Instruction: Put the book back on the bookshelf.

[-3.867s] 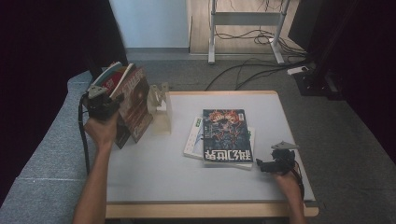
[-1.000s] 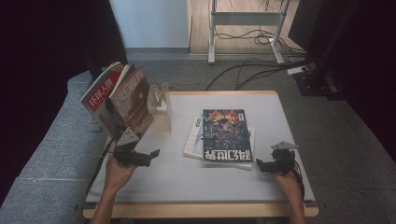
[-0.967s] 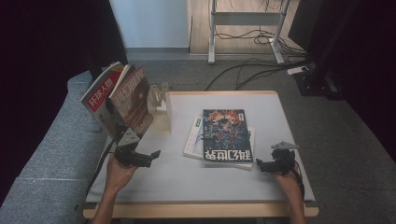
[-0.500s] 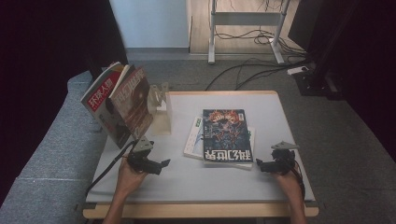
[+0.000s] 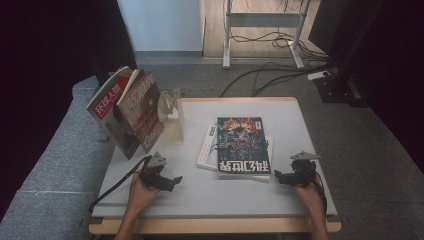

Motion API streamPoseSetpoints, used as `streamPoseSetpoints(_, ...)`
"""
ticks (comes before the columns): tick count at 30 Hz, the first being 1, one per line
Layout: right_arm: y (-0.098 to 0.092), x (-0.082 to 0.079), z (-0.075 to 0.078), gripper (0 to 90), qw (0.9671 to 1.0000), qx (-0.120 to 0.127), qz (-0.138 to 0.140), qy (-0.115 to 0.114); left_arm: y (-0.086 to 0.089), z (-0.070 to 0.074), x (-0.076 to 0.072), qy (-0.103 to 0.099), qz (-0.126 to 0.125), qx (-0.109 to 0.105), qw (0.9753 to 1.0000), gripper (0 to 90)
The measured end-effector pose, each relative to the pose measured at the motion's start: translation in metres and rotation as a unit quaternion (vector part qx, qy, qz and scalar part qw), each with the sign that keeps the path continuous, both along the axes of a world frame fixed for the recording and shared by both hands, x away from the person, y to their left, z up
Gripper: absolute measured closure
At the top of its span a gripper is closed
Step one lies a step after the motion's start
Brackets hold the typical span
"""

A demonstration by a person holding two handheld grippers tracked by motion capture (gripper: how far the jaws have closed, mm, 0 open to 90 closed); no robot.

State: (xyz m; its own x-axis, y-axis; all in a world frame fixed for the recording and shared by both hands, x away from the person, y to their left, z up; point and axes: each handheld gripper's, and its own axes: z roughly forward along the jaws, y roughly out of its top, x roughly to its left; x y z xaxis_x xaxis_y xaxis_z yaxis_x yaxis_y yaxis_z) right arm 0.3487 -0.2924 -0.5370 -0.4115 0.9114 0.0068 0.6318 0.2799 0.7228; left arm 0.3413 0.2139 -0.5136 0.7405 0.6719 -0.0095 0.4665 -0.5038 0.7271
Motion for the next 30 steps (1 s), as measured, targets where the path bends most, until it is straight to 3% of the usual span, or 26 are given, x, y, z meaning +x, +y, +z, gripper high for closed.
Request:
streamPoseSetpoints(6, -0.001, 0.0, 0.005, 3.8, 0.9999, 0.014, 0.0, -0.008, -0.004, -0.012, 0.003, 0.021, -0.007, 0.009, 0.9997, 0.0)
streamPoseSetpoints(9, 0.0, 0.002, 0.01, 3.7, 0.9998, 0.014, 0.006, -0.012, -0.001, -0.011, 0.003, 0.022, -0.003, -0.002, 0.9998, 0.0)
streamPoseSetpoints(13, 0.008, 0.008, 0.021, 2.6, 0.9995, 0.016, 0.02, -0.021, -0.002, -0.014, 0.006, 0.045, -0.002, 0.005, 0.999, 0.0)
streamPoseSetpoints(16, 0.015, 0.012, 0.028, 1.3, 0.9991, 0.019, 0.03, -0.024, -0.002, -0.014, 0.006, 0.043, 0.0, 0.01, 0.999, 0.0)
streamPoseSetpoints(19, 0.024, 0.02, 0.033, 0.0, 0.9985, 0.022, 0.044, -0.023, -0.006, -0.015, 0.003, 0.029, 0.007, 0.031, 0.9991, 1.9)
streamPoseSetpoints(30, 0.051, 0.053, 0.033, 0.0, 0.9967, 0.035, 0.073, -0.011, -0.006, -0.015, 0.003, 0.029, 0.008, 0.031, 0.9991, 2.0)
